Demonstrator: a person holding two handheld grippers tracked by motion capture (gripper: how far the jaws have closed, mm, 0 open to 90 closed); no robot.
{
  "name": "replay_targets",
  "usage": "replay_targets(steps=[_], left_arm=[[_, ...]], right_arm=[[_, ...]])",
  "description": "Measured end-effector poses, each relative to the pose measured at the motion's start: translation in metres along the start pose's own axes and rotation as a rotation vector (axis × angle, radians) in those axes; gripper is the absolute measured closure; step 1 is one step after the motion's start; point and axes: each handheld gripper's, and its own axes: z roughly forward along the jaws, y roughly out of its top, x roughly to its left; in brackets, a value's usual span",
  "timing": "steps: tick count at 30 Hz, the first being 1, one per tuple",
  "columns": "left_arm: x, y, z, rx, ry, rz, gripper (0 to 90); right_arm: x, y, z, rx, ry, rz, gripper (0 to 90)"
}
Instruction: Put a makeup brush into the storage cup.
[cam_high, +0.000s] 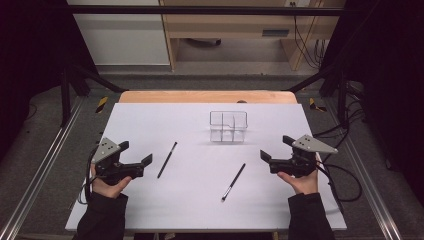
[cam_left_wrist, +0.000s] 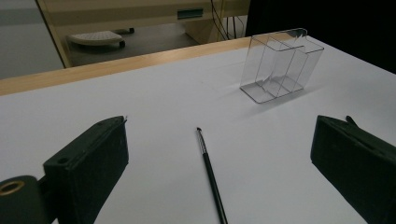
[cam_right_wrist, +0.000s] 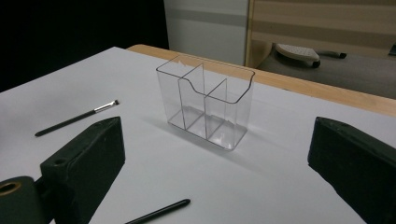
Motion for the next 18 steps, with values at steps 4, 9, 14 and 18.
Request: replay_targets(steps=[4, 9, 14, 18], left_arm=[[-0.0023, -0.0015, 0.0025, 0.008, -0.004, 0.002, 3.5], [-0.0030, -0.0044, 0.0063, 0.029, -0.005, -0.001, 3.5], [-0.0041, -0.0064, 0.0071, 0.037, -0.007, -0.001, 3.5], [-0.0043, -0.0074, 0.0064, 0.037, -0.010, -0.007, 3.7]], right_arm=[[-0.0011, -0.0016, -0.0005, 0.013, -0.010, -0.009, 4.4], [-0.0006, -0.0022, -0.0003, 0.025, -0.005, -0.021, 4.3], [0.0007, -0.0032, 0.0006, 0.046, 0.001, -0.032, 4.5], [0.0039, -0.0060, 0.0039, 0.076, 0.009, -0.045, 4.7]])
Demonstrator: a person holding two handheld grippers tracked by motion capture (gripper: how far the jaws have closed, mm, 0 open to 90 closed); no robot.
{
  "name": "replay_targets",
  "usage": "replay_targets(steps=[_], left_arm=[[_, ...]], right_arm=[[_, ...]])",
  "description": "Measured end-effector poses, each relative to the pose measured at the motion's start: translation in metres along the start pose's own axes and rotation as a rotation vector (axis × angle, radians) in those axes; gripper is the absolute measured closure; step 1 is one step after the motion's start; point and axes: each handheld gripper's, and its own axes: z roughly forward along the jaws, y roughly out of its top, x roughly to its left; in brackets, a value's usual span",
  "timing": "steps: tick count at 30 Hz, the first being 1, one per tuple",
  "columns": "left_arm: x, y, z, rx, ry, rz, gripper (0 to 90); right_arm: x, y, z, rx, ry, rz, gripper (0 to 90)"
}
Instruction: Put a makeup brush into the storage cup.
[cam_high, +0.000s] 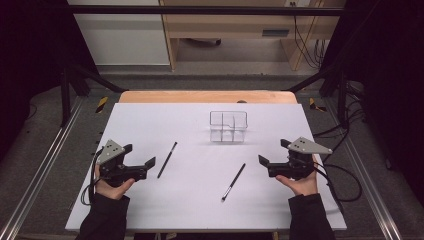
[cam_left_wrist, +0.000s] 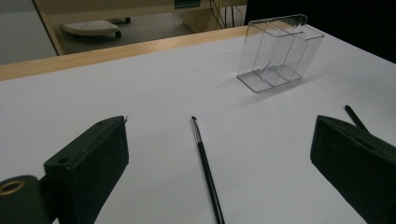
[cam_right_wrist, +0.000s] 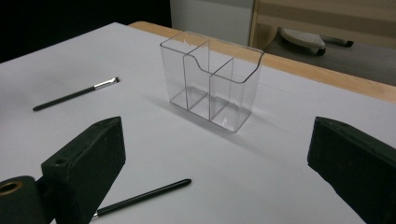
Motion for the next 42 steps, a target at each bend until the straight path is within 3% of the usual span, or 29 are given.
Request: replay_targets(steps=[17, 28, 42], left_arm=[[-0.006, -0.004, 0.003, 0.022, -0.006, 0.020, 3.8], [-0.008, -0.004, 0.005, 0.028, -0.007, 0.029, 3.8], [-0.012, -0.005, 0.007, 0.038, -0.016, 0.046, 3.8]], right_arm=[[0.016, -0.008, 0.018, 0.111, 0.071, -0.068, 5.5], [0.030, -0.015, 0.041, 0.179, 0.113, -0.111, 5.8], [0.040, -0.023, 0.058, 0.236, 0.149, -0.149, 7.0]])
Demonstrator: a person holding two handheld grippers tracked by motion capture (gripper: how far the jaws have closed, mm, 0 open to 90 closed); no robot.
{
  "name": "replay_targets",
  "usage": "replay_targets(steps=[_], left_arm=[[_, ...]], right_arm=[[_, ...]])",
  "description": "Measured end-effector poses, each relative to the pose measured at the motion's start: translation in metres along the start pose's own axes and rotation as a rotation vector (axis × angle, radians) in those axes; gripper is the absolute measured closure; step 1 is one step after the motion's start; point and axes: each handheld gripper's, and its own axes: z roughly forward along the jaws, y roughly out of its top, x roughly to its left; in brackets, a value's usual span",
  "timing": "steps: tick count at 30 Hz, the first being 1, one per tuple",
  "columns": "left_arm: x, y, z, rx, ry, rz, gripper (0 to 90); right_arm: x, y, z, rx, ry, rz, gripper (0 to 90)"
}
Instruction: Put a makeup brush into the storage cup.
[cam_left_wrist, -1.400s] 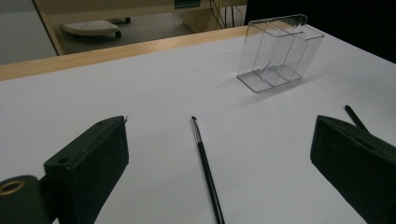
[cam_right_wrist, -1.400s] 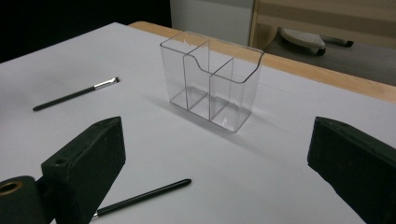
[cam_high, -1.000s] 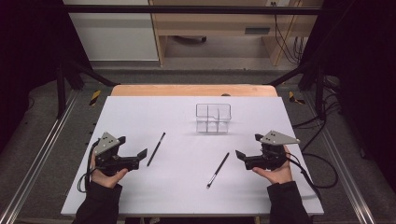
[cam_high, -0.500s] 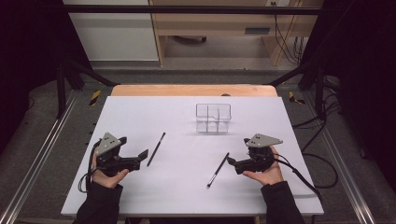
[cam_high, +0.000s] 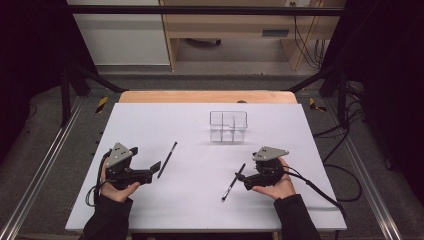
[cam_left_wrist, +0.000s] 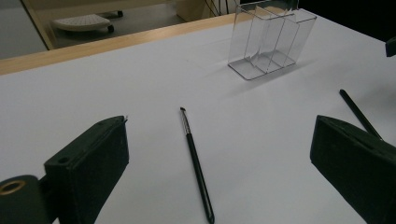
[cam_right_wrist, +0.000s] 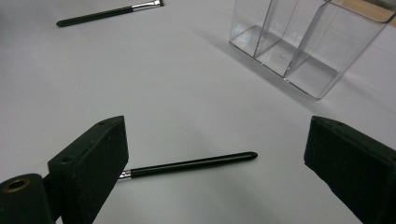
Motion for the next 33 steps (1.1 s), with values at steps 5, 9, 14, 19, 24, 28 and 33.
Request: replay_targets(steps=[5, 9, 14, 19, 24, 28, 33], left_arm=[[0.000, 0.000, 0.000, 0.001, -0.001, 0.002, 3.8], [-0.001, 0.000, 0.001, 0.003, -0.002, 0.003, 3.8], [-0.002, 0.000, 0.002, 0.009, -0.003, 0.010, 3.7], [-0.002, 0.000, 0.002, 0.010, -0.005, 0.010, 3.7], [-0.002, 0.000, 0.002, 0.007, -0.006, 0.008, 3.8], [-0.002, 0.000, 0.002, 0.009, -0.007, 0.006, 3.8], [-0.002, 0.000, 0.002, 0.008, -0.007, 0.007, 3.8]], right_arm=[[0.002, 0.000, 0.003, 0.011, 0.006, -0.013, 7.4], [0.006, -0.001, 0.009, 0.039, 0.027, -0.027, 8.0], [0.010, -0.002, 0.017, 0.078, 0.051, -0.047, 8.3], [0.012, -0.003, 0.025, 0.109, 0.067, -0.064, 8.5], [0.012, -0.005, 0.030, 0.134, 0.074, -0.079, 8.7], [0.013, -0.007, 0.034, 0.145, 0.081, -0.088, 9.3], [0.014, -0.008, 0.037, 0.154, 0.102, -0.104, 10.2]])
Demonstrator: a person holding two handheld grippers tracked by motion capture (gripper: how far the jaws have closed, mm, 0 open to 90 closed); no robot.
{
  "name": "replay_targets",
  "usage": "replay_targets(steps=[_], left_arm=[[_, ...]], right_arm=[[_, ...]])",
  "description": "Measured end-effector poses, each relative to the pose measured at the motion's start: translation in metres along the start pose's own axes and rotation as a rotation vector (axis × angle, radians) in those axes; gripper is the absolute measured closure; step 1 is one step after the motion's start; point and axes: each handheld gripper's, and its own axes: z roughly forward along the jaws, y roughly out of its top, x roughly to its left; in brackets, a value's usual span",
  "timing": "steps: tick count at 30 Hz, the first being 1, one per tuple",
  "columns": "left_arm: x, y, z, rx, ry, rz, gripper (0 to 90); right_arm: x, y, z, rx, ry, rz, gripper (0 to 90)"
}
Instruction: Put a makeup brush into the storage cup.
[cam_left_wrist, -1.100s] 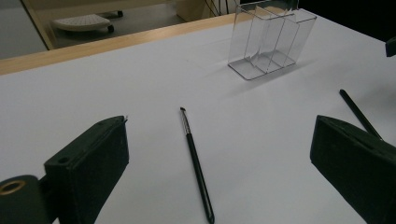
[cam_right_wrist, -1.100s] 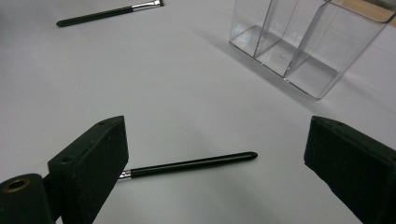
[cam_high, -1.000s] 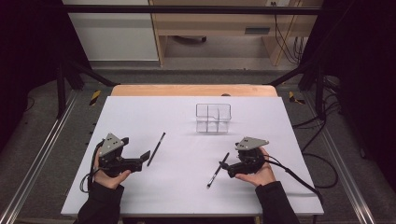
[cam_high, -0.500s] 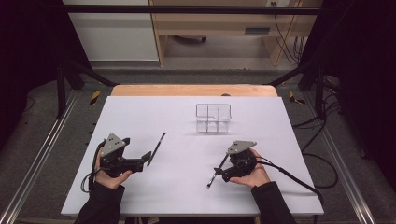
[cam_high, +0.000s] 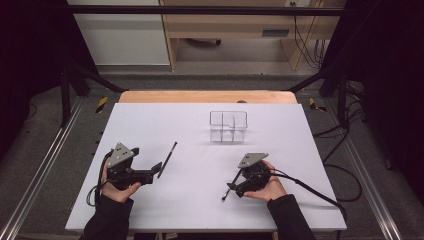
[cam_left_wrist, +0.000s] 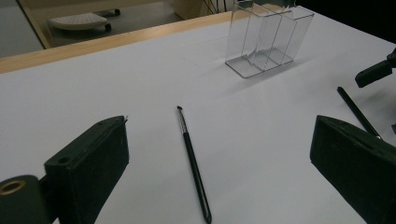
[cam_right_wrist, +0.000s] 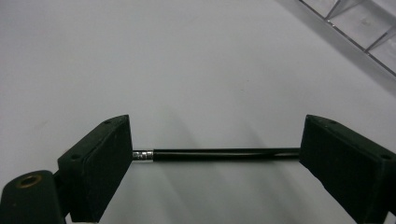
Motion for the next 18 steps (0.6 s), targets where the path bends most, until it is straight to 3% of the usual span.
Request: replay_targets(steps=[18], left_arm=[[-0.001, 0.000, 0.001, 0.007, -0.005, 0.003, 3.9]], right_arm=[[0.001, -0.002, 0.011, 0.014, 0.071, -0.024, 11.8]])
